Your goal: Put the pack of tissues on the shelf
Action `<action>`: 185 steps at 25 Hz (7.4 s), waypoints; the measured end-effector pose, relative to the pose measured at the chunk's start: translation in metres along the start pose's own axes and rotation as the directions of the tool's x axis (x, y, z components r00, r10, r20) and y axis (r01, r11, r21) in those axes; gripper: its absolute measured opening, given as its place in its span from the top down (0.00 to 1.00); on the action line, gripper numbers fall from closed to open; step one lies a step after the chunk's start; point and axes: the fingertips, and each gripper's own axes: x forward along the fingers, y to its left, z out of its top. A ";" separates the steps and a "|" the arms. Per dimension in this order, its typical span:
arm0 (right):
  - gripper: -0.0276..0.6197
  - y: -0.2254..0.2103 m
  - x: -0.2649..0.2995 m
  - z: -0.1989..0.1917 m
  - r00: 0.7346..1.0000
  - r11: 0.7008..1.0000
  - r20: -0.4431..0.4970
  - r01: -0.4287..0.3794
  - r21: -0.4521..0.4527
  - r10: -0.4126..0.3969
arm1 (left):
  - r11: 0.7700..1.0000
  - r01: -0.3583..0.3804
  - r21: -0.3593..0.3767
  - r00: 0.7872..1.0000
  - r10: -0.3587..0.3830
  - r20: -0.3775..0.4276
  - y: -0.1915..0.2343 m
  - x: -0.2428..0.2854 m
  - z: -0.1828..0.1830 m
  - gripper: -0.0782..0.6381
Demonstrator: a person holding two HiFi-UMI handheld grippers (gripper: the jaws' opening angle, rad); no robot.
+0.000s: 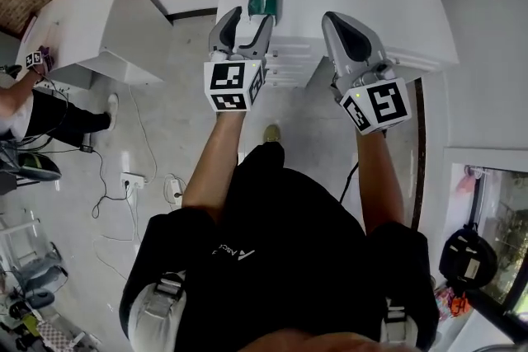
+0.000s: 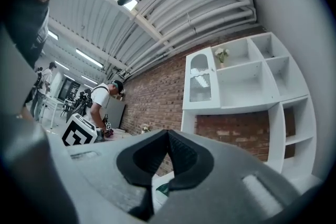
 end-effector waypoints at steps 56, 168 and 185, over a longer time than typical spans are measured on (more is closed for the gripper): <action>0.95 -0.156 0.085 -0.117 0.995 0.994 -0.101 0.028 0.109 -0.017 | 1.000 -0.012 0.026 0.933 0.021 -0.359 0.030 0.209 -0.127 0.58; 0.95 -0.546 0.029 0.078 0.977 0.985 0.196 0.113 -0.128 -0.087 | 0.869 0.324 0.375 0.852 -0.440 0.284 -0.309 0.490 0.302 0.54; 0.95 -0.488 0.010 0.059 0.966 0.986 0.231 0.142 -0.087 -0.119 | 0.892 0.367 0.263 0.857 -0.434 0.277 -0.307 0.414 0.204 0.89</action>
